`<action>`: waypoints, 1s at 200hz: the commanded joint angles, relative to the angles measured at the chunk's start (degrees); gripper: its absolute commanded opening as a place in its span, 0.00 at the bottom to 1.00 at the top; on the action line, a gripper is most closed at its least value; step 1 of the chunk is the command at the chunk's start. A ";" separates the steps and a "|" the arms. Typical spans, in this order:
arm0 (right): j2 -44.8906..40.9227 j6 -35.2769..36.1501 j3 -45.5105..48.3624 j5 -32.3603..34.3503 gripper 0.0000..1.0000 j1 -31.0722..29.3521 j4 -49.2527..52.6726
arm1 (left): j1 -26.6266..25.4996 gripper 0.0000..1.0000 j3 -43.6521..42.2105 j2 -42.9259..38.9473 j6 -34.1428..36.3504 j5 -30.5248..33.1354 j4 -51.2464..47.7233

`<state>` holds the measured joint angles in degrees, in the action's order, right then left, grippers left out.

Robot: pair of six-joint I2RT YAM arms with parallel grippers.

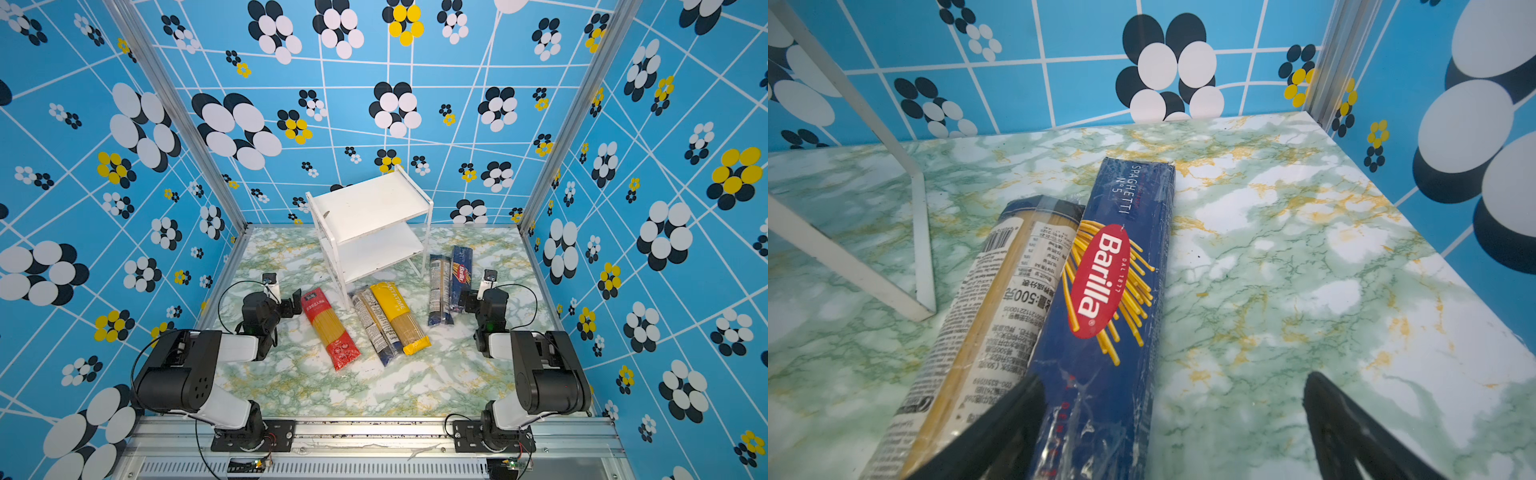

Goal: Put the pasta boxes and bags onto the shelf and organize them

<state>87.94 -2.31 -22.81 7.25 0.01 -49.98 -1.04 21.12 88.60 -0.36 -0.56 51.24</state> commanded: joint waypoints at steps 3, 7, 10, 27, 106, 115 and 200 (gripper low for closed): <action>0.64 0.15 0.55 0.96 0.99 -0.46 -1.18 | 0.07 0.99 1.14 0.00 0.27 0.53 0.34; 0.65 0.12 0.57 0.94 0.99 -0.51 -1.22 | 0.07 0.99 1.12 0.00 0.27 0.50 0.35; 0.64 0.13 0.55 0.89 0.99 -0.53 -1.18 | 0.07 0.99 1.17 0.00 0.27 0.52 0.33; 0.65 0.15 0.57 0.87 0.99 -0.51 -1.18 | 0.06 0.99 1.09 0.00 0.27 0.50 0.43; 0.59 0.49 0.81 -0.14 0.99 -0.53 -1.75 | -0.28 0.99 0.49 -0.08 1.68 -2.56 1.57; 0.56 1.34 1.57 -2.33 0.99 -0.49 -2.99 | -0.28 0.99 0.41 -0.09 1.75 -2.61 1.61; 0.21 3.87 5.11 -9.08 0.99 -0.47 -9.25 | -0.36 0.99 0.91 -10.49 3.52 -8.34 -7.93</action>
<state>87.94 0.16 -18.22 0.86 0.01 -56.38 -1.15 19.79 84.84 2.15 -6.70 50.85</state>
